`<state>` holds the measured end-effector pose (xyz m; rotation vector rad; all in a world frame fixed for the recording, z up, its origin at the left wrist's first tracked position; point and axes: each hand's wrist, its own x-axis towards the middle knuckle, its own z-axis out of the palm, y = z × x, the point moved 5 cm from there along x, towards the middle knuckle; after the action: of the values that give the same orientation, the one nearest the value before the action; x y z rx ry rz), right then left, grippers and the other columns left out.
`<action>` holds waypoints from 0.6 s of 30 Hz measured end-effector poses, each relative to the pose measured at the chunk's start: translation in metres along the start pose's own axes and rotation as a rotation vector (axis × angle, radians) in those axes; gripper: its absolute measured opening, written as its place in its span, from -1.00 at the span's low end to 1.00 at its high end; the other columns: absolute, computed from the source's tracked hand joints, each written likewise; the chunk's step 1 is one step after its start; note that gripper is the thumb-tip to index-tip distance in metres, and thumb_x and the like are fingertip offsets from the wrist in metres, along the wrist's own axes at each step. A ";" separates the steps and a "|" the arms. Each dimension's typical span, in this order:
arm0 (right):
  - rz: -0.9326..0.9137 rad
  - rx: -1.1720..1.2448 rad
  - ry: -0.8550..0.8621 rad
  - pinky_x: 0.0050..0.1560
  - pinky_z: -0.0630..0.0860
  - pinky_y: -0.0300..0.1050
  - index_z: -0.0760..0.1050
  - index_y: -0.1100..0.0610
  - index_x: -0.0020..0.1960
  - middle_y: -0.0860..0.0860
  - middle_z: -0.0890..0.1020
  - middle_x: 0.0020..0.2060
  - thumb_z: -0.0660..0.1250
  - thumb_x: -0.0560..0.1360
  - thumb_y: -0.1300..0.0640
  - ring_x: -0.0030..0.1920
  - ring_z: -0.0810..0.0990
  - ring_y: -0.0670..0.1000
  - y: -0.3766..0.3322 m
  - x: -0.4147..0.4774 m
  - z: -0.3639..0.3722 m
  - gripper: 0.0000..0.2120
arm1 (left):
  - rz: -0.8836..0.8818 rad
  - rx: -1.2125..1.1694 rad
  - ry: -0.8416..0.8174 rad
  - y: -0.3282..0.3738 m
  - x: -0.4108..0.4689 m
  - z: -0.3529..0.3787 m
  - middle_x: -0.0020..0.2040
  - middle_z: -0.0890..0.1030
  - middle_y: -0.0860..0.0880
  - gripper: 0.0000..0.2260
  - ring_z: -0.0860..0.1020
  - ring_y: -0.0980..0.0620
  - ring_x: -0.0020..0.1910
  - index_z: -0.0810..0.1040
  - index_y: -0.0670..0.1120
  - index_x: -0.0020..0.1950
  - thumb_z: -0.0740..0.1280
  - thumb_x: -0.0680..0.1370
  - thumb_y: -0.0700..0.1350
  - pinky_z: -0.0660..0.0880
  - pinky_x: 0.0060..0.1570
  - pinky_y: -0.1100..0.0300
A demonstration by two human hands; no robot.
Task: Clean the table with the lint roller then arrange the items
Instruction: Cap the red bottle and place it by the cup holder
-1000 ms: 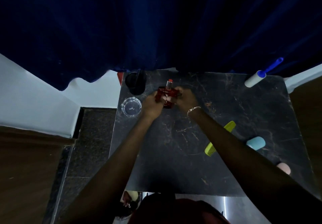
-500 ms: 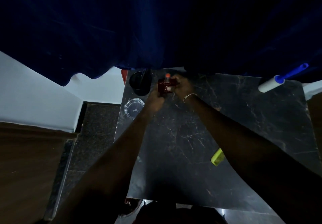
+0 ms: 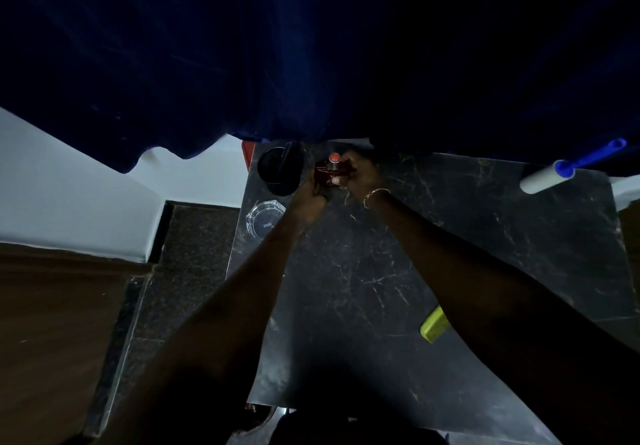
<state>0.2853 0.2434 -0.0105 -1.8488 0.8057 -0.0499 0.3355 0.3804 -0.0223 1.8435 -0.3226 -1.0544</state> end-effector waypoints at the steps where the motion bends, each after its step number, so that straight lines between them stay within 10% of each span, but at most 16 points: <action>1: 0.000 -0.010 -0.004 0.15 0.53 0.06 0.48 0.32 0.14 0.26 0.65 0.07 0.43 0.41 0.41 0.00 0.56 0.02 -0.001 0.001 0.001 -0.68 | -0.002 -0.009 -0.006 0.000 0.000 -0.001 0.46 0.48 -0.15 -0.32 0.43 -0.12 0.46 0.19 -0.06 0.61 0.28 0.54 -0.44 0.39 0.45 -0.24; 7: 0.033 -0.002 -0.010 -0.03 0.59 -0.05 0.46 0.34 0.14 0.16 0.61 -0.03 0.39 0.41 0.45 -0.02 0.54 0.05 0.004 0.001 0.005 -0.68 | 0.026 0.006 -0.020 -0.002 0.002 0.000 0.47 0.46 -0.12 -0.31 0.44 -0.05 0.42 0.21 -0.02 0.60 0.28 0.53 -0.44 0.41 0.43 -0.22; 18: 0.047 0.003 -0.025 0.28 0.49 0.19 0.49 0.28 0.19 0.22 0.64 0.12 0.40 0.40 0.43 0.14 0.60 0.15 0.005 -0.001 0.006 -0.63 | 0.075 -0.020 -0.004 -0.002 0.004 0.001 0.45 0.47 -0.14 -0.34 0.46 -0.12 0.41 0.20 -0.01 0.61 0.28 0.57 -0.40 0.46 0.37 -0.09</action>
<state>0.2842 0.2475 -0.0170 -1.8232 0.8308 0.0022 0.3364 0.3784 -0.0258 1.7979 -0.3795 -1.0063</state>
